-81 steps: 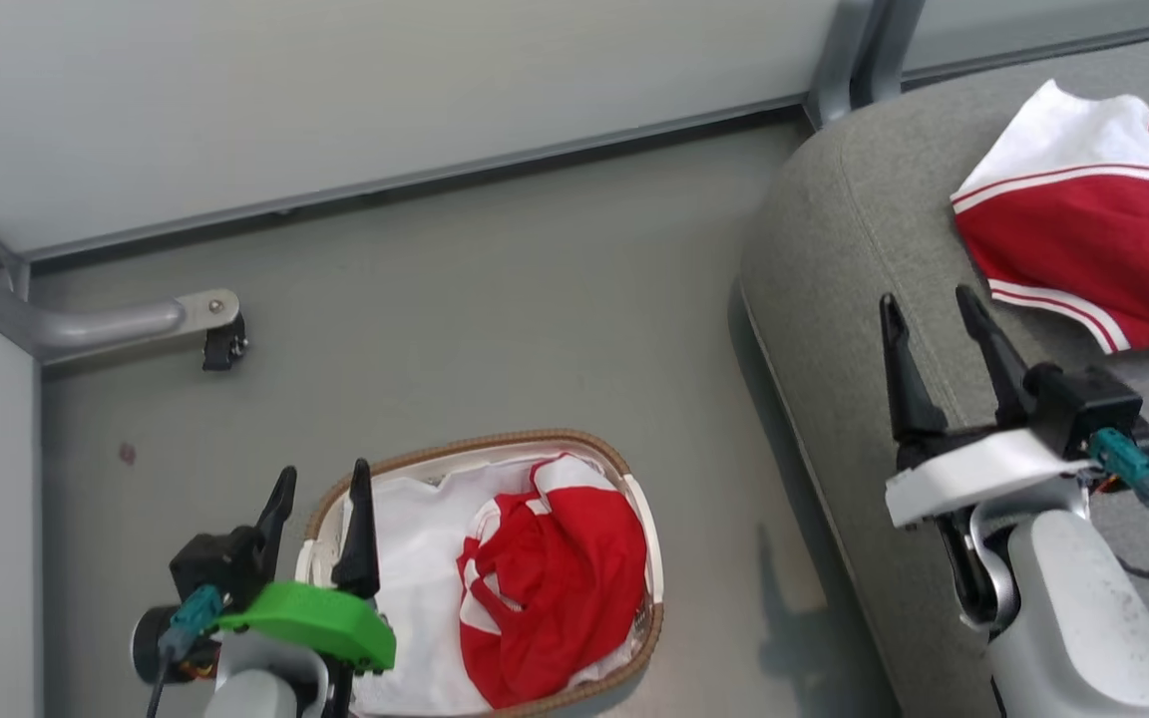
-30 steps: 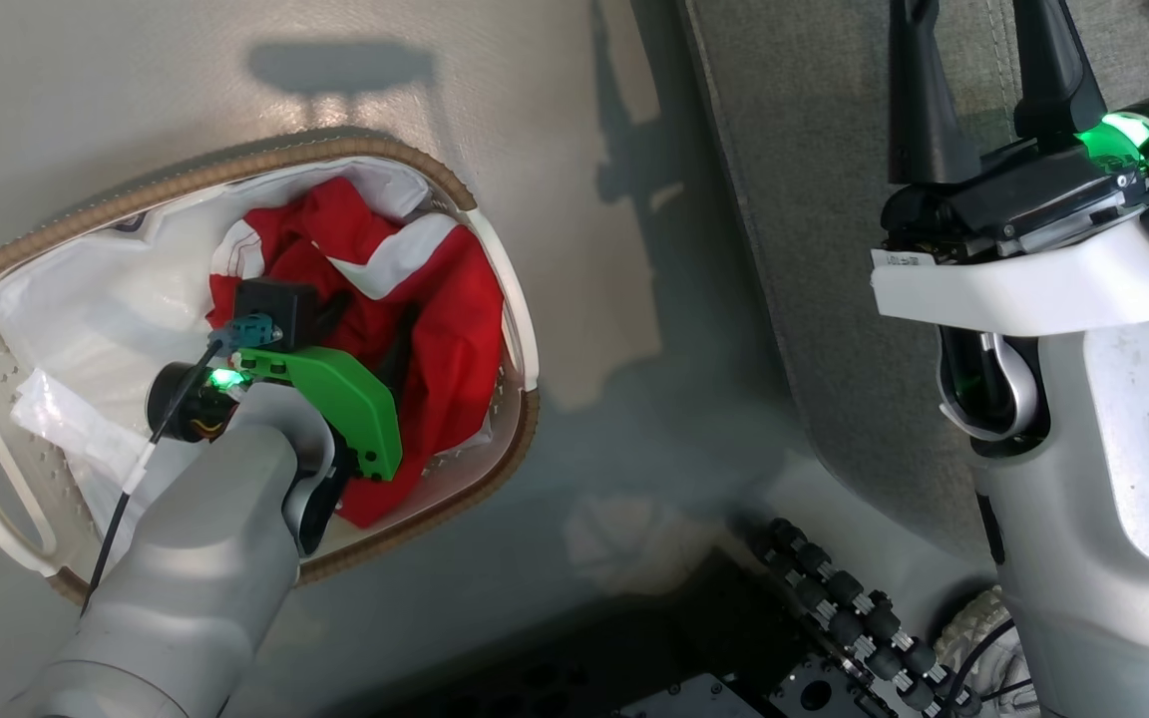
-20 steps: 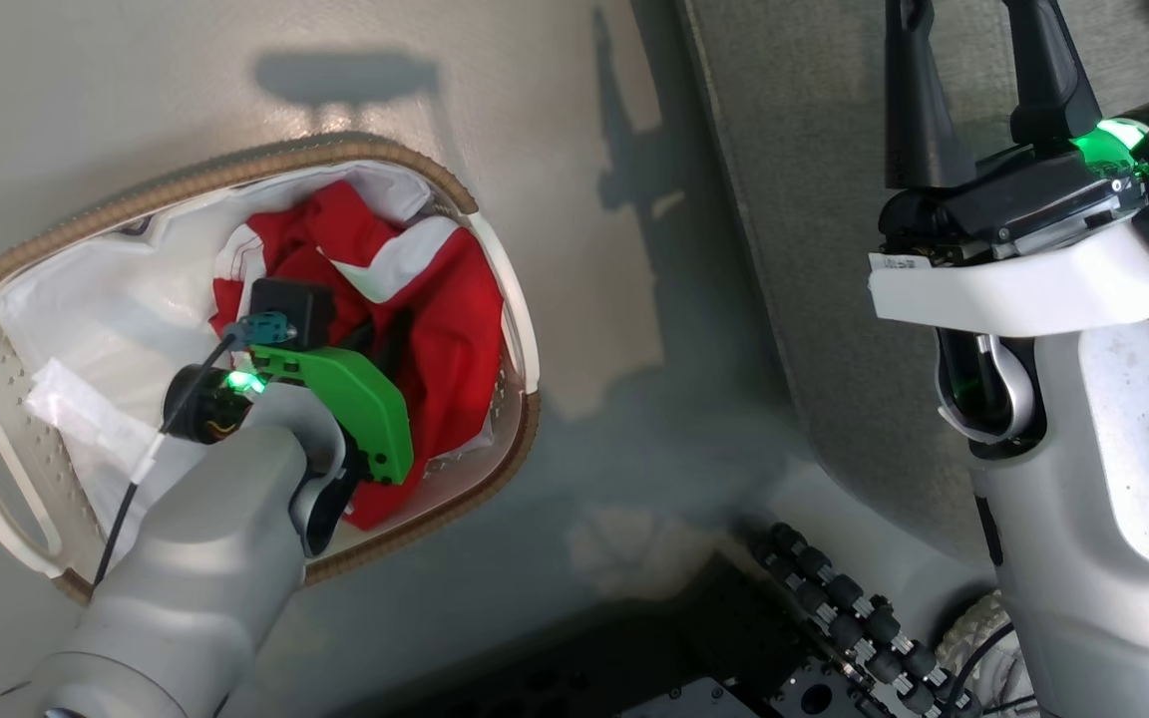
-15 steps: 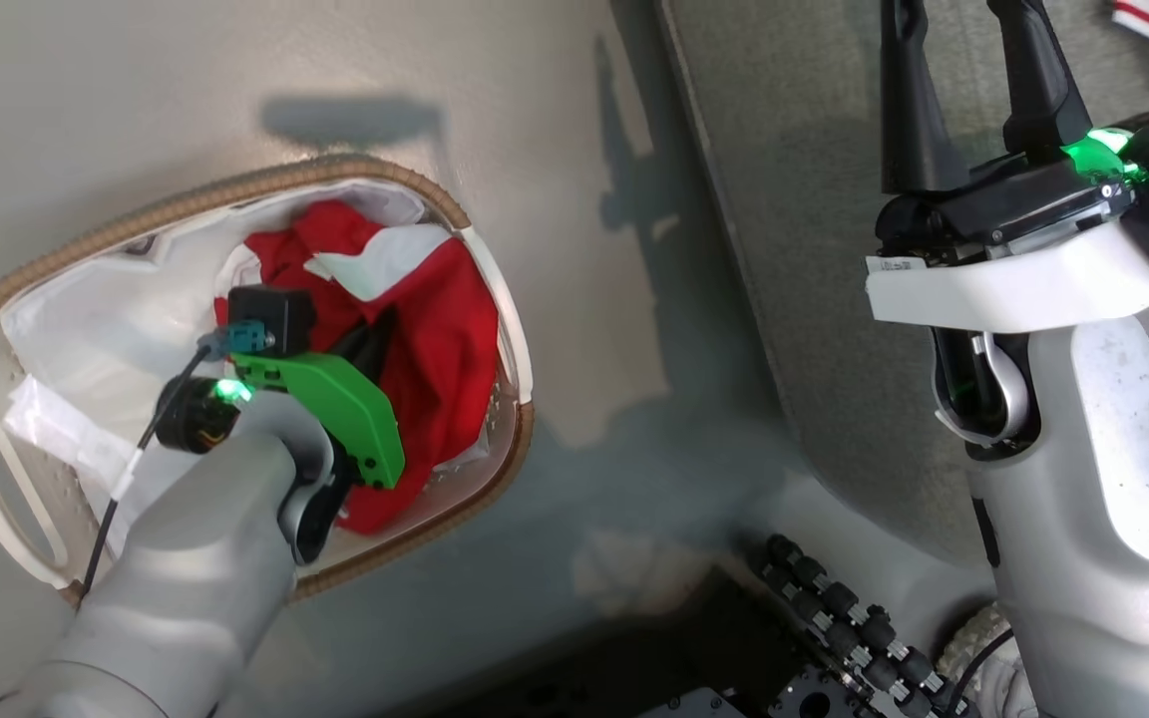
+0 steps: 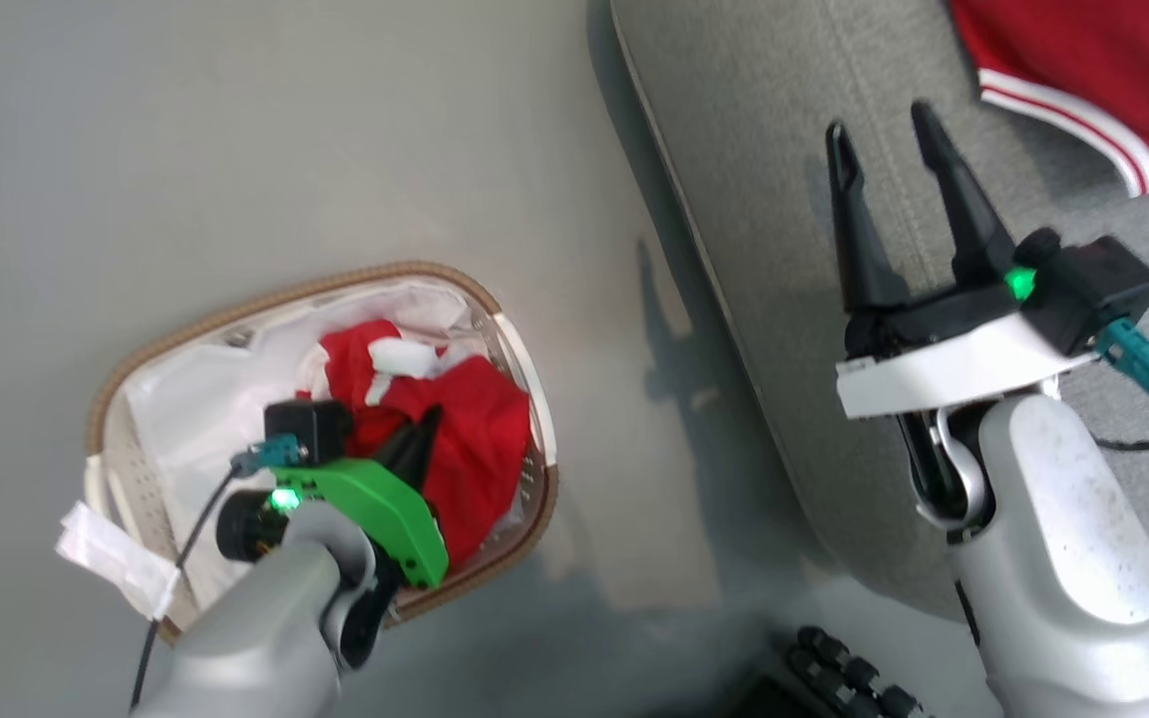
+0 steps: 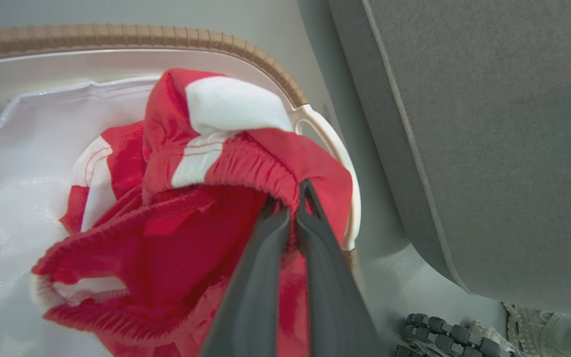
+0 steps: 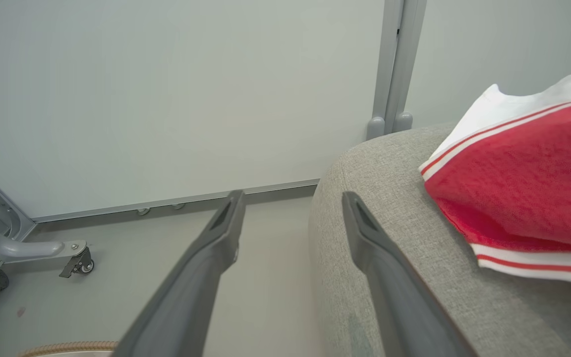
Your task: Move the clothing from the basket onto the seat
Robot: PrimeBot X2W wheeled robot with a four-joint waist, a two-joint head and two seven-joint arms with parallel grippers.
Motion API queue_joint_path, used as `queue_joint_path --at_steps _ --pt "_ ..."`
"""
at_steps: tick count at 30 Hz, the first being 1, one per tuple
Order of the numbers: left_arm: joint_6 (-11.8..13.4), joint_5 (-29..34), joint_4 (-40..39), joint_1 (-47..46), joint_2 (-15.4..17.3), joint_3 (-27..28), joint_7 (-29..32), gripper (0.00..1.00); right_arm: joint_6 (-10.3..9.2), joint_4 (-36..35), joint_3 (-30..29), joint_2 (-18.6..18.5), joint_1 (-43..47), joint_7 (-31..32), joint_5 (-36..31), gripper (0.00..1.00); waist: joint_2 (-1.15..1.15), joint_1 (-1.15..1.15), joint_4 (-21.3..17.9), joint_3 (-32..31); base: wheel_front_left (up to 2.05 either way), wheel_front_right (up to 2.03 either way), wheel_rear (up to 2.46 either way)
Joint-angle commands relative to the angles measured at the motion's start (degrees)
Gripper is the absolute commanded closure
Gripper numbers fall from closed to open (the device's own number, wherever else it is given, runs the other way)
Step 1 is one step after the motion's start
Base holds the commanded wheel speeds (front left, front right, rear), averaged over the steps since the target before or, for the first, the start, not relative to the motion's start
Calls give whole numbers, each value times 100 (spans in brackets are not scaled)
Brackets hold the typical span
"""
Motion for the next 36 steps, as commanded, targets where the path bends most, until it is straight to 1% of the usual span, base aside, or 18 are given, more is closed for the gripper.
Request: queue_joint_path --at_steps 1,11,20,27,36 --pt "-19 144 -97 266 -45 131 1 100 -8 83 -31 -22 192 -14 -42 0 0 0 348 -923 0 0 0" --pt "-20 1062 -908 1291 -130 1102 0 100 -7 456 -70 -22 892 -14 -183 0 0 0 713 -2022 0 0 0" --pt "-20 1796 -1693 1896 -281 1894 0 100 -7 685 -136 -22 1422 -14 -170 0 0 0 941 -2857 0 0 0" --pt "-20 2156 -2481 1949 -406 2354 -2 100 -8 841 -79 -22 1750 -14 -276 0 0 0 1039 -3205 0 0 0" --pt "-20 2359 -3353 1612 -525 2593 -1 100 -8 1079 101 -21 2096 -14 -374 0 0 0 1135 -3507 0 0 0"
